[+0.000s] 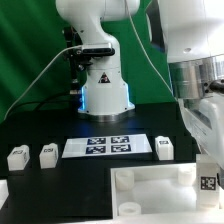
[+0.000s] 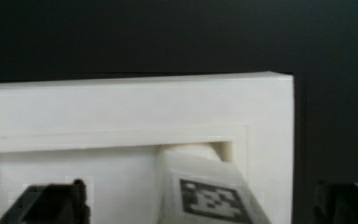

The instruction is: Assemble one leg

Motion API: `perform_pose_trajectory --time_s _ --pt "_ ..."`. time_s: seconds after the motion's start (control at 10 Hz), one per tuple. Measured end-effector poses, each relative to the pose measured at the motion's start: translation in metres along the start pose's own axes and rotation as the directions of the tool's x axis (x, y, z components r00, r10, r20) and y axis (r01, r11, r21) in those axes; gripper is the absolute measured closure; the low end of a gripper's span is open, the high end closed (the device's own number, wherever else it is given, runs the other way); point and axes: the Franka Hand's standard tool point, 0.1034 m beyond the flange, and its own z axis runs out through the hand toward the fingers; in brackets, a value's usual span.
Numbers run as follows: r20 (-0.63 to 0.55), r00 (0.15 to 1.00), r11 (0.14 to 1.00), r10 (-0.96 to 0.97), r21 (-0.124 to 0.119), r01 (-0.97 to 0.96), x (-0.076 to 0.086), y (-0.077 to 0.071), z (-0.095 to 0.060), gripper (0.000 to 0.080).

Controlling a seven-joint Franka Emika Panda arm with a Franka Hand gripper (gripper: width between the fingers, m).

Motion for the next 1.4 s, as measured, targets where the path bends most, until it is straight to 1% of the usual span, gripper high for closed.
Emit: perform_pose_trajectory --time_s 0.1,0.2,0.3,0.4,0.5,0.6,0.7,0.8,0.9,1.0,1.1,1.2,1.3,1.4 --pt "0.002 0.995 0.995 -0.102 -0.010 0.102 0.003 0.001 -0.001 0.0153" --pt "-0.001 0.957 0.957 -0.292 -0.008 0.292 0.010 -0.001 -0.003 0.0153" --pt "-0.003 0.907 0.907 -0.422 -0.017 0.422 0.013 -0.002 -0.004 0.0153" --pt "-0.001 0.874 0.873 -0.487 -0.018 0.487 0.013 -0.001 -0.003 0.0151" --pt "-0.001 0.819 0.819 -0.574 -0.020 0.574 0.014 -0.001 -0.003 0.0151" --pt "0.007 0.725 0.724 -0.689 -0.054 0.688 0.012 0.001 -0.003 0.0151" --pt "0.017 0.594 0.589 -0.804 -0.118 0.800 0.008 -0.001 -0.005 0.0151" --pt "0.030 0.464 0.456 -0.885 -0.133 0.880 0.006 -0.006 -0.007 0.0151" --pt "0.034 0.440 0.433 -0.897 -0.127 0.893 0.008 -0.006 -0.006 0.0151" --pt "0.028 0.488 0.481 -0.873 -0.128 0.868 0.007 -0.005 -0.005 0.0178" --pt "0.027 0.497 0.490 -0.867 -0.128 0.862 0.007 -0.005 -0.005 0.0178" --pt "0.022 0.533 0.526 -0.846 -0.129 0.841 0.007 -0.005 -0.005 0.0367" --pt "0.011 0.611 0.605 -0.791 -0.130 0.786 0.006 -0.005 -0.005 0.0367" --pt "-0.003 0.712 0.707 -0.702 -0.126 0.696 0.007 -0.006 -0.005 0.0507"
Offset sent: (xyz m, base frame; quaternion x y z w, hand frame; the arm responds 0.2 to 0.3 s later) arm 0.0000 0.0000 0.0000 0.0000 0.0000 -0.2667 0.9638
